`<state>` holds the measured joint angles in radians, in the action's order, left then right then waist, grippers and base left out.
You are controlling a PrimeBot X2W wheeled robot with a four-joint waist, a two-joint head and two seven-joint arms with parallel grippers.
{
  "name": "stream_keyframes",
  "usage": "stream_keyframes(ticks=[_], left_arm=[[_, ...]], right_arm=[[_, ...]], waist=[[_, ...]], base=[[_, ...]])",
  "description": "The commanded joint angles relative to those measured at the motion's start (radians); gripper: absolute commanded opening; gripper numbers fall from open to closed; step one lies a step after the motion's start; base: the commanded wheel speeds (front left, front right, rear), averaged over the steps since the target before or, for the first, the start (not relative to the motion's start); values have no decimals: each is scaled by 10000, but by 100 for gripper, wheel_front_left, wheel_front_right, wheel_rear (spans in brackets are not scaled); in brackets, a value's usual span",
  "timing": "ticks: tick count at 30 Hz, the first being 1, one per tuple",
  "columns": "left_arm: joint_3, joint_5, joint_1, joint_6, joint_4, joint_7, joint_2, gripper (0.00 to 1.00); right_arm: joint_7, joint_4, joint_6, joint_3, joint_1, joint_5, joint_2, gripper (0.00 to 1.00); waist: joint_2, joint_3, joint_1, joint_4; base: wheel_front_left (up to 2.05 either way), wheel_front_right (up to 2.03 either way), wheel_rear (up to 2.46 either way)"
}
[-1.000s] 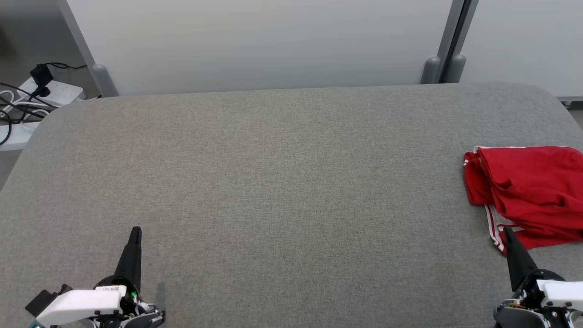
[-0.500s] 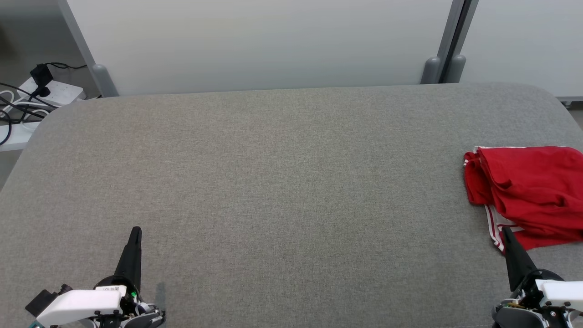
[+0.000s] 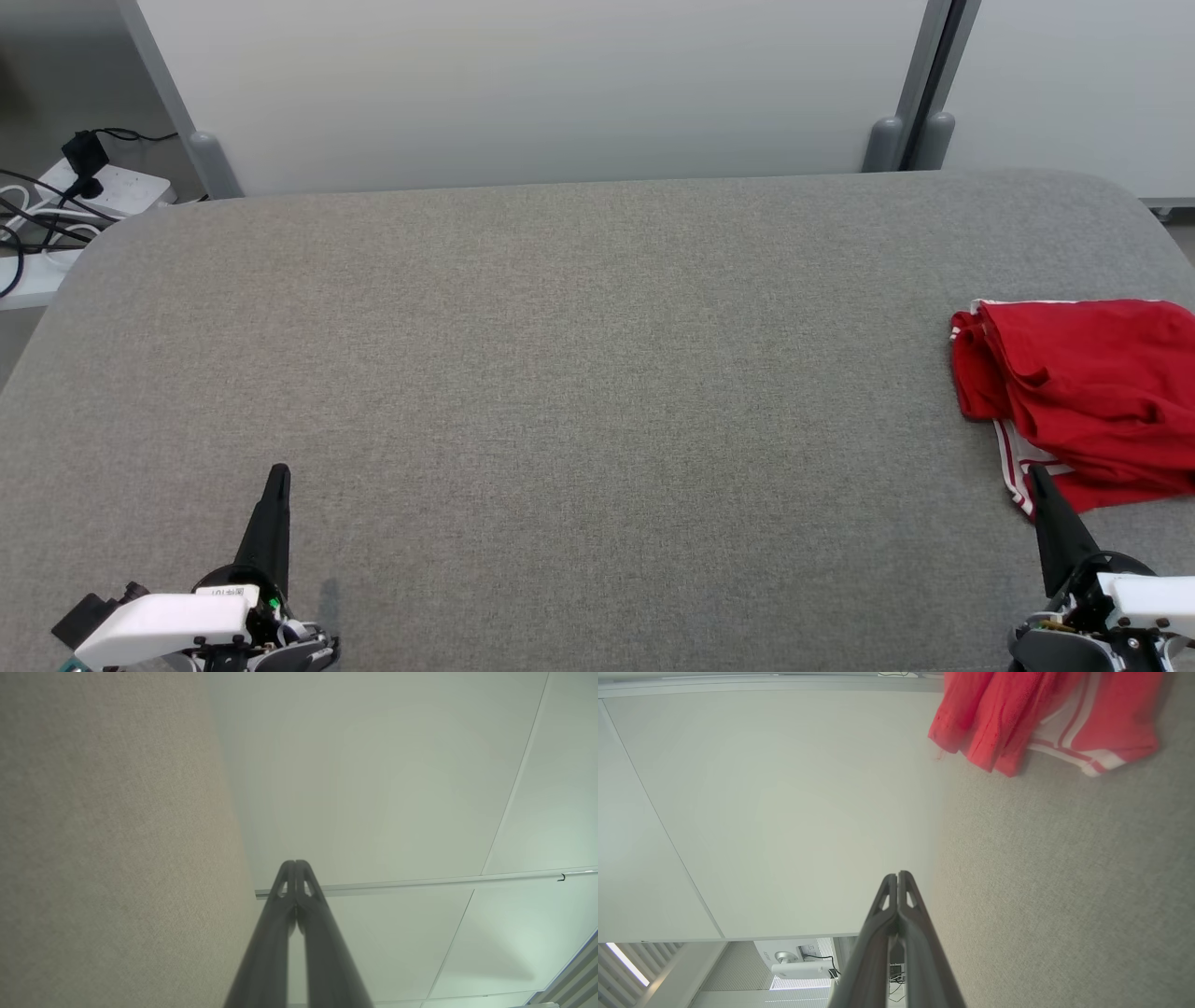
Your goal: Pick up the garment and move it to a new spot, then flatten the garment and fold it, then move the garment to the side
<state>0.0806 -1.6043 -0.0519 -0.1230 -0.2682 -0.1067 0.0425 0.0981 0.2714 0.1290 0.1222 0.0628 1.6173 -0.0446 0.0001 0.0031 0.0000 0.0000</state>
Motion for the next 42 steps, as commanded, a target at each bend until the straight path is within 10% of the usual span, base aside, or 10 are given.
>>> stream_keyframes(ticks=[1, 42], left_arm=[[333, -42, -562, -77, 228, -66, 77, 0], [332, -43, -561, -77, 230, -65, 77, 0]], right_arm=[[82, -271, 17, -170, 442, -16, -123, 0], [119, -269, 17, -125, 447, -54, -92, 0]], waist=[[-1, 0, 0, 0], [-1, 0, 0, 0]], base=[[0, 0, 0], [0, 0, 0]])
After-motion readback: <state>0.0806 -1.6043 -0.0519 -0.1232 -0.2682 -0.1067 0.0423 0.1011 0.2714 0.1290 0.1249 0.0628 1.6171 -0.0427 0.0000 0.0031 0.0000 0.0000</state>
